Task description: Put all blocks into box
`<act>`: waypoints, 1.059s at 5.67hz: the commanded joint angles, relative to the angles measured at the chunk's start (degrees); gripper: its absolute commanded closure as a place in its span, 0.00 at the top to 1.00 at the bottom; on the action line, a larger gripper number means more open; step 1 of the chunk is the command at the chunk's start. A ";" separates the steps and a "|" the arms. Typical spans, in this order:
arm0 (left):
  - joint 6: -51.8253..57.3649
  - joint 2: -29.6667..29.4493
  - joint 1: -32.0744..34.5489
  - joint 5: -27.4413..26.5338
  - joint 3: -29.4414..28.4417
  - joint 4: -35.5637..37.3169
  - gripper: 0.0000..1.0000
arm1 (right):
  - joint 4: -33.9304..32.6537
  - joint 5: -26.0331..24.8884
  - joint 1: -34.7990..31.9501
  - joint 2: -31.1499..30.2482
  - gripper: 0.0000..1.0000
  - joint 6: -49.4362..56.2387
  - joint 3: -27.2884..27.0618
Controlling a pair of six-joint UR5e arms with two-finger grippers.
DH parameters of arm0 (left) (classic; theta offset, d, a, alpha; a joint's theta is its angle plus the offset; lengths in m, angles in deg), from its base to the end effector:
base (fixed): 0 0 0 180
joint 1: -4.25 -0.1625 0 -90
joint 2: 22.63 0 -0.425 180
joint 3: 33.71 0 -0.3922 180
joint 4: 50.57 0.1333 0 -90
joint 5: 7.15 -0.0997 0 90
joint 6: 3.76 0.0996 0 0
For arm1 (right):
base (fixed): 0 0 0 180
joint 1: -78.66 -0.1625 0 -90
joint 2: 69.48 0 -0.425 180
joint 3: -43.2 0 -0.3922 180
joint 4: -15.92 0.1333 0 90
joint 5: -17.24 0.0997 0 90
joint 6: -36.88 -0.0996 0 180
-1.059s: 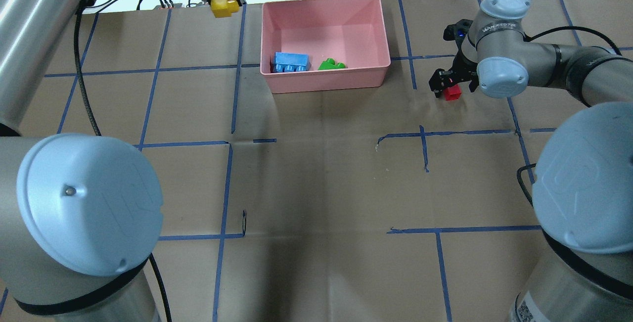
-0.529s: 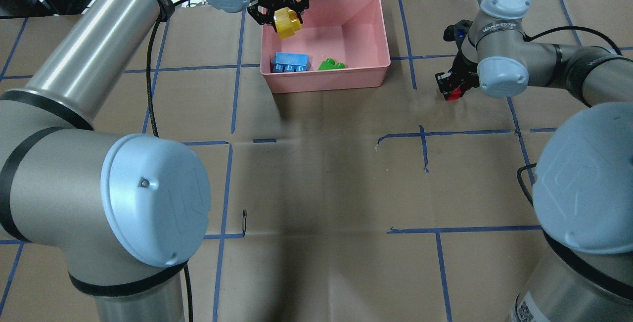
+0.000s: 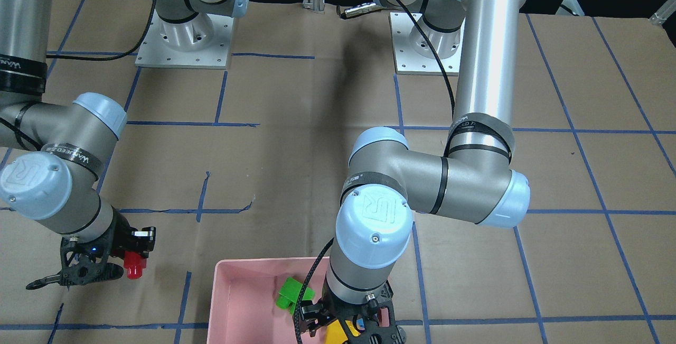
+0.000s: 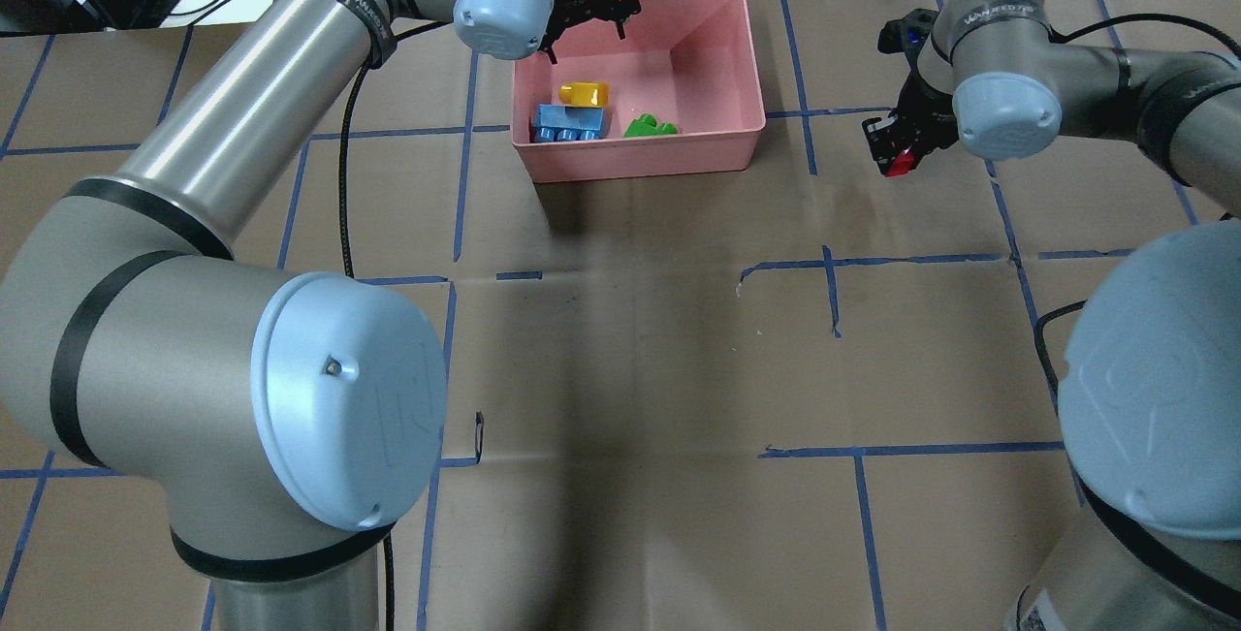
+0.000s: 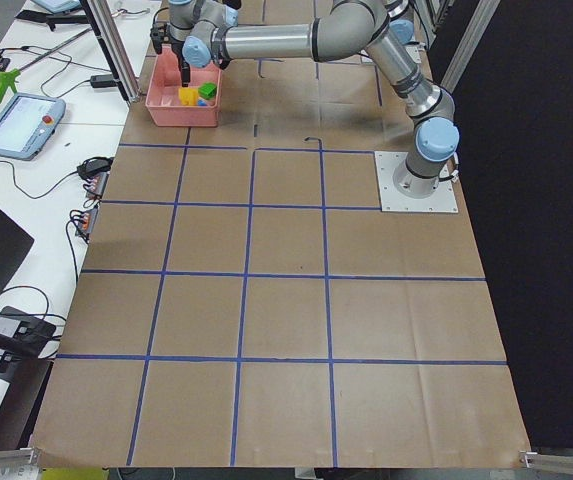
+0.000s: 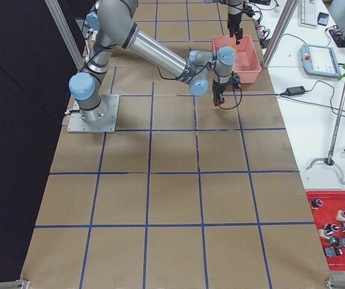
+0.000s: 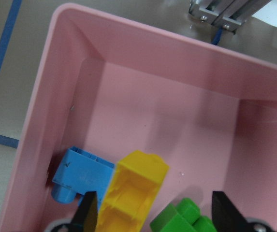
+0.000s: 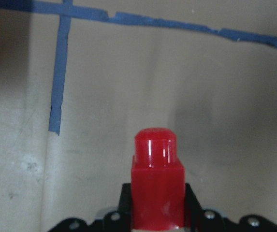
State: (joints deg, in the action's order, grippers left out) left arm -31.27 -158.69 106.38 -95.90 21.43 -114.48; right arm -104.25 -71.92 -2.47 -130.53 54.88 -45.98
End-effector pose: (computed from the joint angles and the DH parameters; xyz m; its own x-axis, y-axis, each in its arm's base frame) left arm -0.3032 -0.7661 0.3106 -0.9597 -0.2452 0.1374 -0.2708 0.9376 -0.2182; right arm 0.0322 -0.6677 0.2535 -0.9873 -0.1590 -0.0029 -0.1588 0.9866 -0.0384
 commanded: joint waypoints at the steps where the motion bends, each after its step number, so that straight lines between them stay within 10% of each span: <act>1: 9.68 5.84 -5.66 0.16 0.74 -5.65 0.99 | 9.93 2.21 0.09 -2.24 0.00 1.86 9.33; 4: 28.80 23.31 -13.70 0.25 15.61 -16.43 0.99 | 1.33 25.98 -6.28 1.07 0.01 1.42 15.51; 6: 33.04 35.98 -15.63 0.42 29.35 -16.25 0.99 | -15.16 28.69 -14.11 11.50 0.02 -0.78 19.63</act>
State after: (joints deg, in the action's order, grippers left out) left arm 0.39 -128.58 91.55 -95.48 45.05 -130.58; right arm -111.08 -44.32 -13.09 -124.09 54.74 -28.35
